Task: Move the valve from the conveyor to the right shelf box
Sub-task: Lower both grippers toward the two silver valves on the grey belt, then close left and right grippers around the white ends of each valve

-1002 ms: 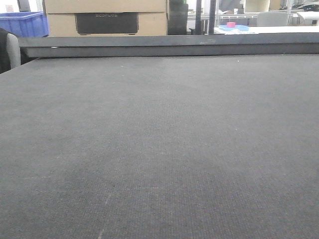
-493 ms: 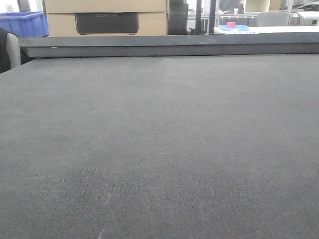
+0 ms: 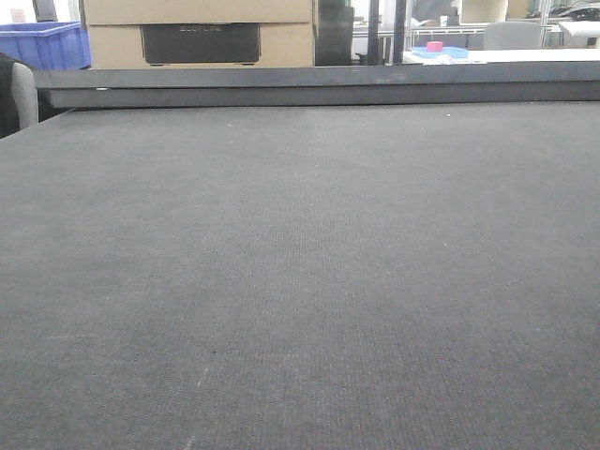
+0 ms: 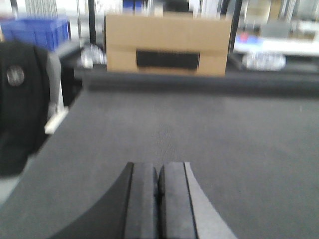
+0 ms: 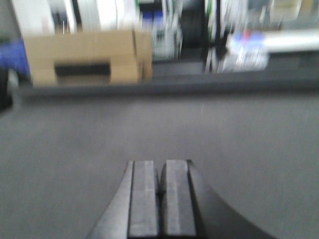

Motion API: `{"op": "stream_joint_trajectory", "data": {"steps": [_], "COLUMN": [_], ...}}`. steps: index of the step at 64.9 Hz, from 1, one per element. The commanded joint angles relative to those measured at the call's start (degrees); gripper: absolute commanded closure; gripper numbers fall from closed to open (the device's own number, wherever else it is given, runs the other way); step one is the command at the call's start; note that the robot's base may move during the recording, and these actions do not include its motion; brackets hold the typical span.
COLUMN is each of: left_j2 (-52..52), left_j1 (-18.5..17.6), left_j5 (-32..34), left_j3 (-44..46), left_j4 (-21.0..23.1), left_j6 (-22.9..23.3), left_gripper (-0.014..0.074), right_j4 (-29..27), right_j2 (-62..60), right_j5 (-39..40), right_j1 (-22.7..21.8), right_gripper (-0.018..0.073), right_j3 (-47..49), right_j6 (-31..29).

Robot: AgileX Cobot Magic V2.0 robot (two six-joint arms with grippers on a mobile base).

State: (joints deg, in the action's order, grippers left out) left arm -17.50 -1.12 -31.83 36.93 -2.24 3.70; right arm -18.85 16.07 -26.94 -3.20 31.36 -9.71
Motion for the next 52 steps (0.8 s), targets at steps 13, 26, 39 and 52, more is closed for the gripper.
{"op": "stream_joint_trajectory", "data": {"steps": [13,26,39,52], "left_j2": [-26.39,-42.75,-52.95,-57.64], "left_j1": [0.05,0.05,0.05,0.05], "left_j5": [-18.28,-26.86,-27.04,-27.6], "left_j3": [19.4,31.14,33.04,33.04], "left_j4": [3.62,3.62,3.62,2.94], "left_j6": [0.37,0.37,0.37,0.37], "left_gripper": [0.0707,0.0707,0.0707,0.0707], "right_j4": [0.12,0.03,-0.24,5.1], "right_j2": [25.19,41.08,49.39,53.53], "right_j5": [-20.03,-31.41,-29.95,-31.53], "right_j1": [-0.28,-0.28,-0.28,-0.28], "right_gripper": [0.0722,0.0722,0.0722,0.0721], "right_j3": [16.17,26.21,28.66,28.66], "right_j6": [-0.23,-0.23,-0.23,4.1]}}
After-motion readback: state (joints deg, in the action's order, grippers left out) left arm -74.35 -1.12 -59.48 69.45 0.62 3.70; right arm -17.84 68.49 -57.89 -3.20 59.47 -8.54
